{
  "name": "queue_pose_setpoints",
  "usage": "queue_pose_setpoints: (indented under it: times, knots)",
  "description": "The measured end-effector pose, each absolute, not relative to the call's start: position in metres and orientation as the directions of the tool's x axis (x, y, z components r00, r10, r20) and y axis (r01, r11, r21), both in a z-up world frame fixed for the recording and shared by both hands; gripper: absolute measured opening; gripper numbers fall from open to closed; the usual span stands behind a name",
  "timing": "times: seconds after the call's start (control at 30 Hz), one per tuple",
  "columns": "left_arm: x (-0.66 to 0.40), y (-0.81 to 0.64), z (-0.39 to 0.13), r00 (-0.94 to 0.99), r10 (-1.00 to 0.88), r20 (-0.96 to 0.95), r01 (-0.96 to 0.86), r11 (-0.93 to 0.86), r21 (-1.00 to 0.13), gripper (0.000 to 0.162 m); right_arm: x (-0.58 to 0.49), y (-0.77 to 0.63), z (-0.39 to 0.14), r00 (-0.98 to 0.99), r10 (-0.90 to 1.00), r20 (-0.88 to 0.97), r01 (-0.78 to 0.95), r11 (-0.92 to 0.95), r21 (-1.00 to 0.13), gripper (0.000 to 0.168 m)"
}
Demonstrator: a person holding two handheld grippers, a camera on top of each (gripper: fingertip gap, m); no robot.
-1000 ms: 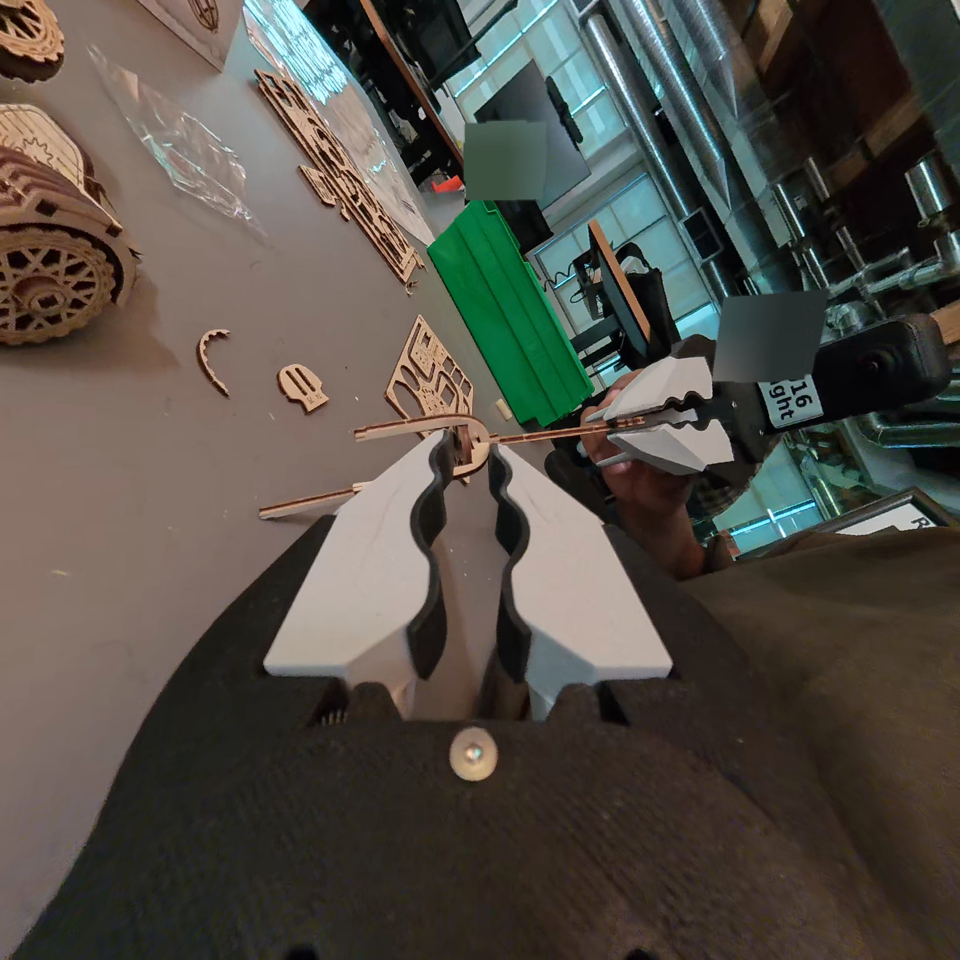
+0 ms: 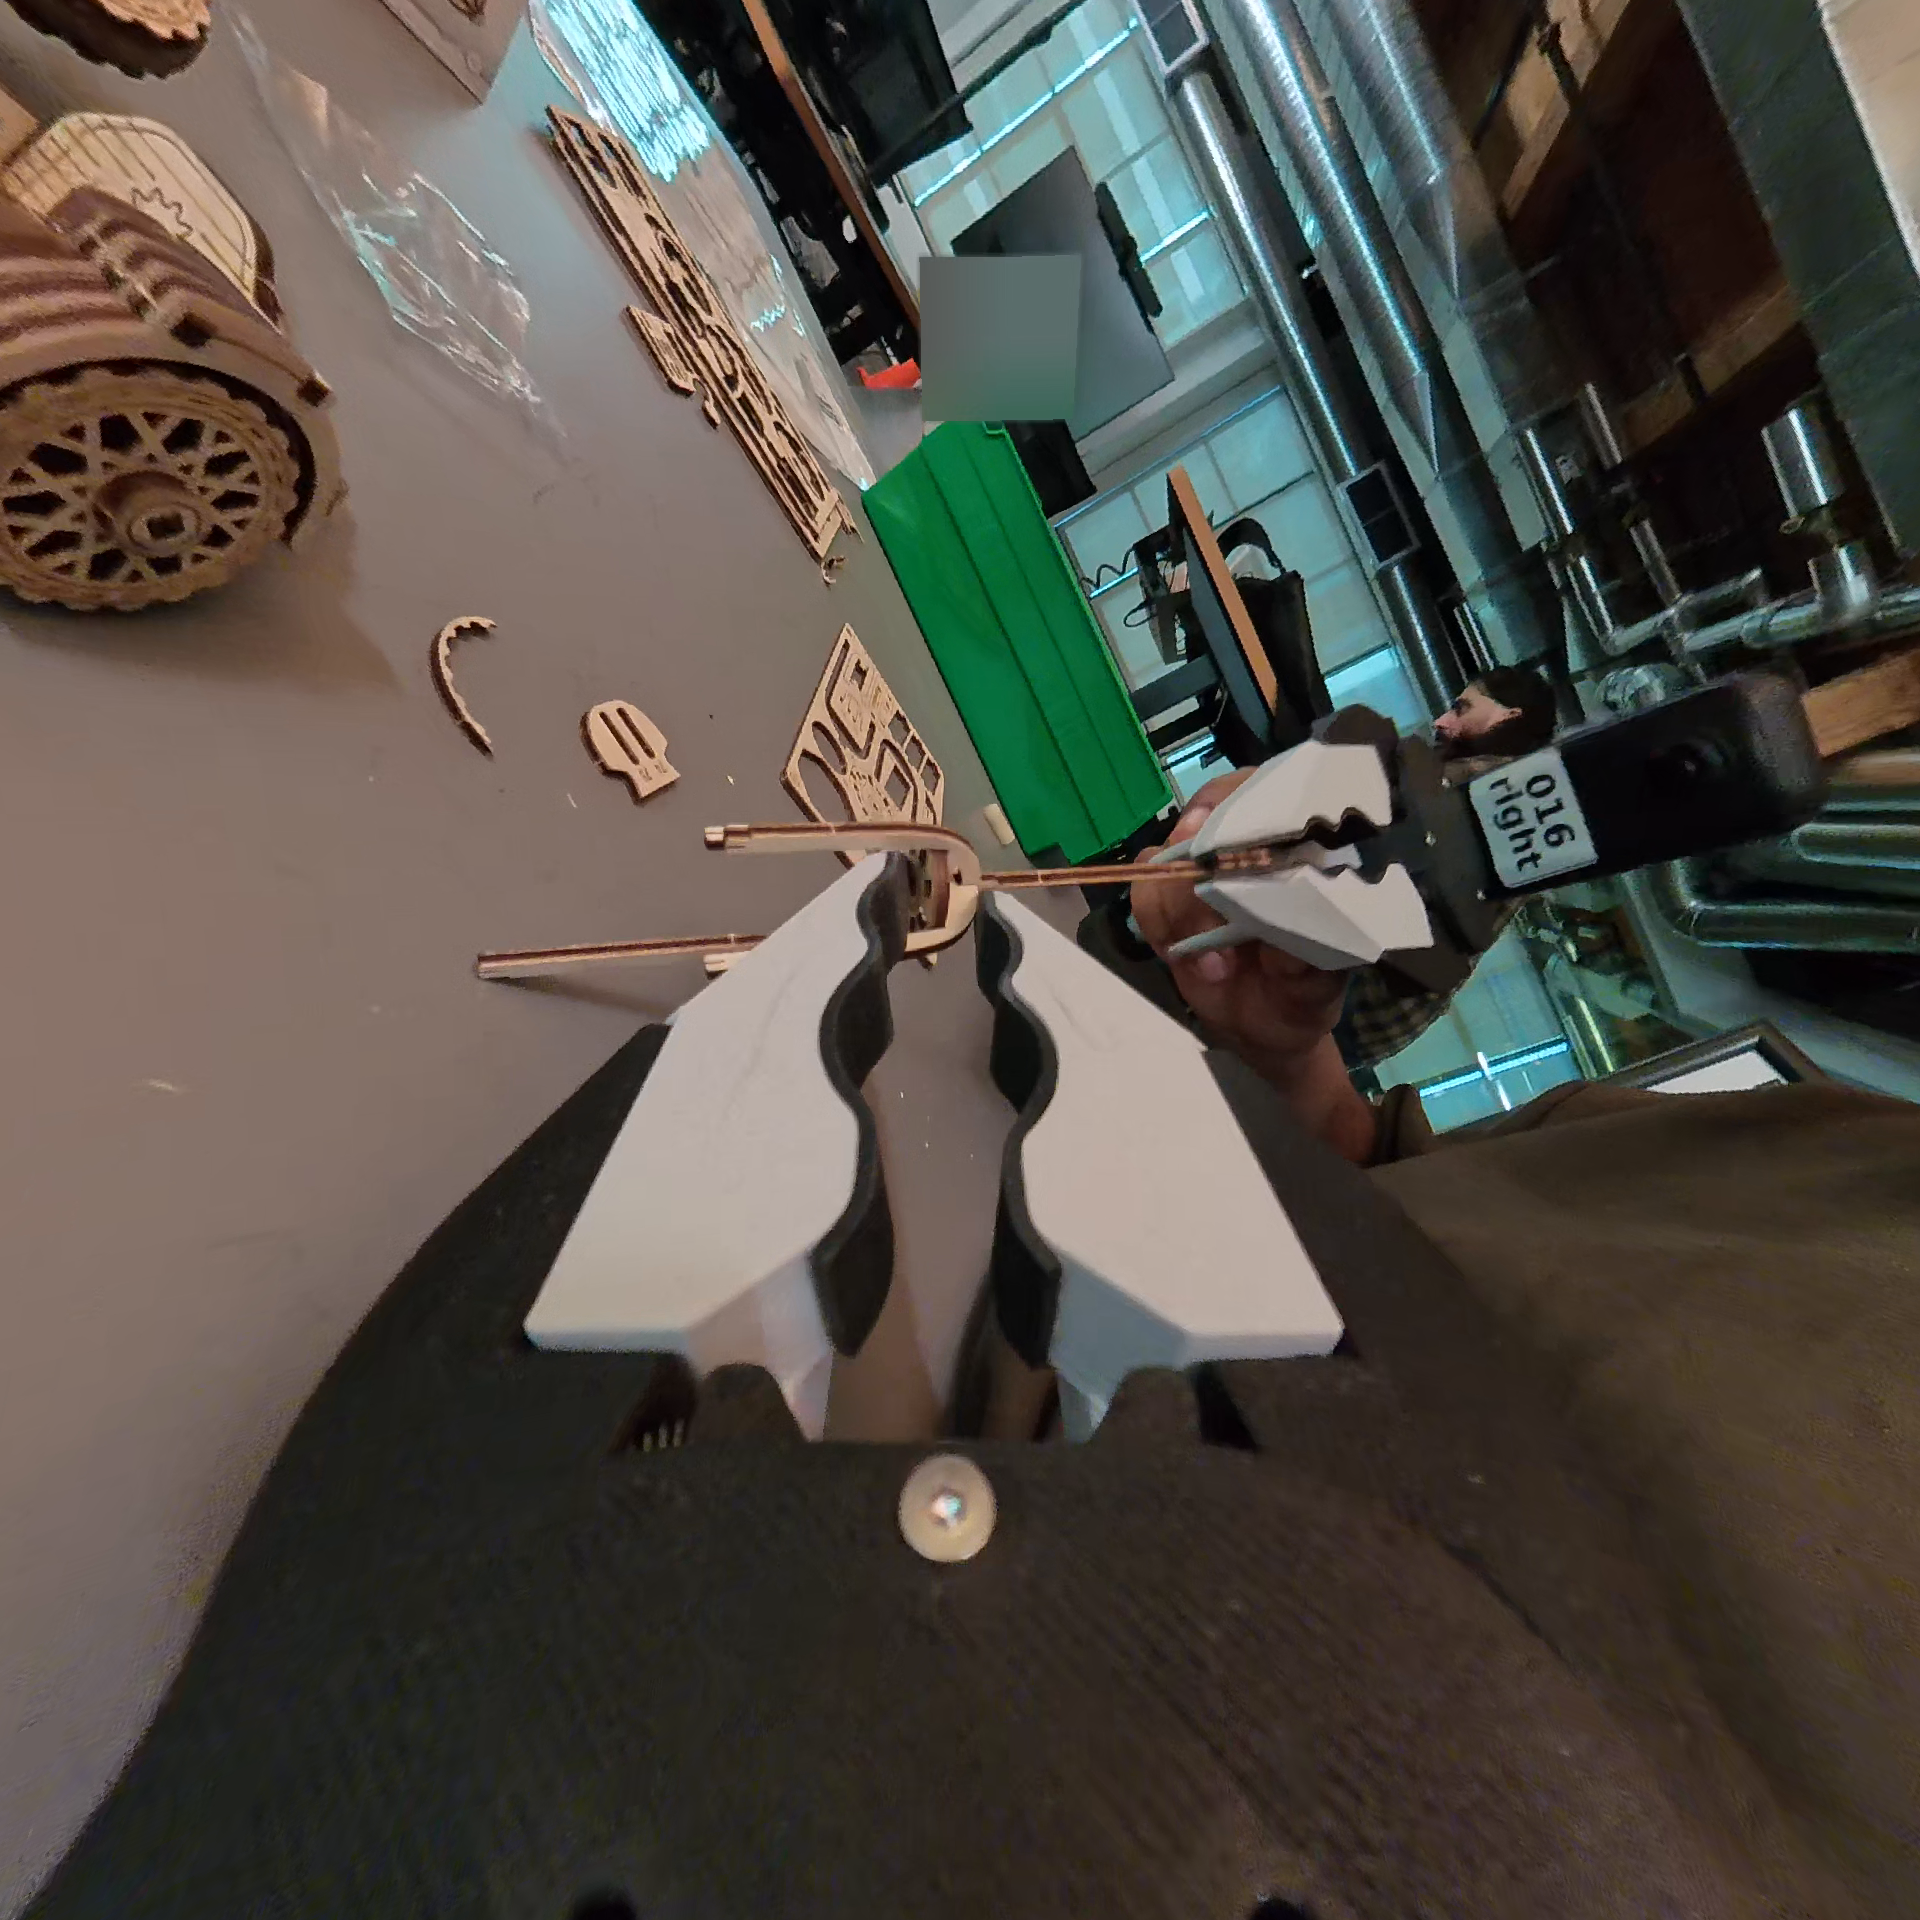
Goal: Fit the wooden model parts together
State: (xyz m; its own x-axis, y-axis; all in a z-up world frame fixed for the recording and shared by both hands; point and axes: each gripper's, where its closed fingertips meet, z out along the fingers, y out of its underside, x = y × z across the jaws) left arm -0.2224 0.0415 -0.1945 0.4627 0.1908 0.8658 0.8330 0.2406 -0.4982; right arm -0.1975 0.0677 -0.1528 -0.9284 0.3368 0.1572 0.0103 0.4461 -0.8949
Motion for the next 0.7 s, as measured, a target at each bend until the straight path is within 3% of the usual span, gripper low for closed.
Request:
queue_pose_setpoints:
  times: [0.7]
  knots:
    - [-0.2252, 0.0406, -0.1862, 0.467, 0.134, 0.874, 0.831, 0.273, -0.485, 0.012, -0.1989, 0.0663, -0.1454, -0.935, 0.338, 0.109, 0.033, 0.389, -0.92, 0.003]
